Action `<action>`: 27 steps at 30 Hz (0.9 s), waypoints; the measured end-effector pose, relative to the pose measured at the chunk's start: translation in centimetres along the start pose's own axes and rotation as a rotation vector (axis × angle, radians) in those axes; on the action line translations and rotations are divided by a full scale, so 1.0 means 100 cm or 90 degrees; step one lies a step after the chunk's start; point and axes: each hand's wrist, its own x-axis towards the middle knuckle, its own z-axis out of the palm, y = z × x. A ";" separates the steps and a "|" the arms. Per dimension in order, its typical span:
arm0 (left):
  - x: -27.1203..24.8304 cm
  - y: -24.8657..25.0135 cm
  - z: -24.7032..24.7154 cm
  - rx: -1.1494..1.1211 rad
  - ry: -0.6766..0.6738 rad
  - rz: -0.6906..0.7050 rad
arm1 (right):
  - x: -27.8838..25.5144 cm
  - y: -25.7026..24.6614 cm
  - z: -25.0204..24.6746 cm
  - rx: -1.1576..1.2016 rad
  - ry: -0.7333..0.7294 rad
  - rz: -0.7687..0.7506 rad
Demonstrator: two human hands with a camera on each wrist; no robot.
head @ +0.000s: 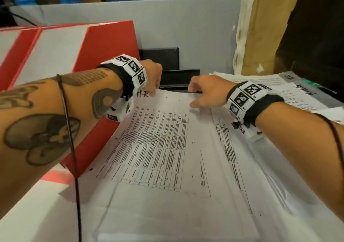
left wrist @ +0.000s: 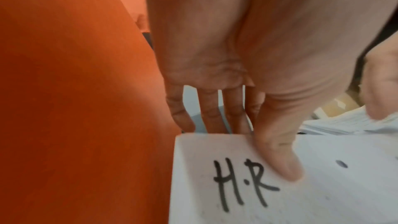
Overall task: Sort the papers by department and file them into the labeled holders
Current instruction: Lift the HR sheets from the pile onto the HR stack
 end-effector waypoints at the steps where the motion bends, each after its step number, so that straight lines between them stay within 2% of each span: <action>1: 0.000 0.001 -0.003 -0.007 0.002 0.006 | 0.006 -0.002 0.002 0.012 0.010 -0.011; 5: 0.002 0.002 -0.015 -0.033 0.039 0.037 | 0.023 -0.003 0.004 0.086 0.040 -0.049; 8: 0.003 0.003 -0.026 -0.069 0.050 0.062 | 0.030 0.002 0.001 0.065 0.047 -0.074; 13: -0.003 -0.002 -0.046 -0.085 -0.051 0.053 | 0.023 0.025 -0.018 0.051 0.014 -0.105; 16: 0.004 -0.005 -0.048 -0.099 -0.193 0.060 | 0.017 0.038 -0.023 -0.015 -0.057 -0.069; 18: 0.010 -0.004 -0.035 -0.045 -0.228 0.056 | 0.018 0.043 -0.018 -0.069 -0.076 -0.047; 21: 0.013 0.006 -0.013 0.084 -0.162 0.051 | 0.023 0.046 -0.011 -0.101 -0.115 -0.023; 23: 0.015 0.012 -0.001 0.162 -0.217 0.057 | 0.025 0.047 -0.011 -0.081 -0.127 -0.015; 25: 0.016 0.019 0.007 0.163 -0.236 0.051 | 0.022 0.047 -0.012 -0.048 -0.126 -0.025; 27: 0.013 0.023 0.007 0.169 -0.212 0.063 | 0.020 0.047 -0.013 -0.025 -0.097 -0.034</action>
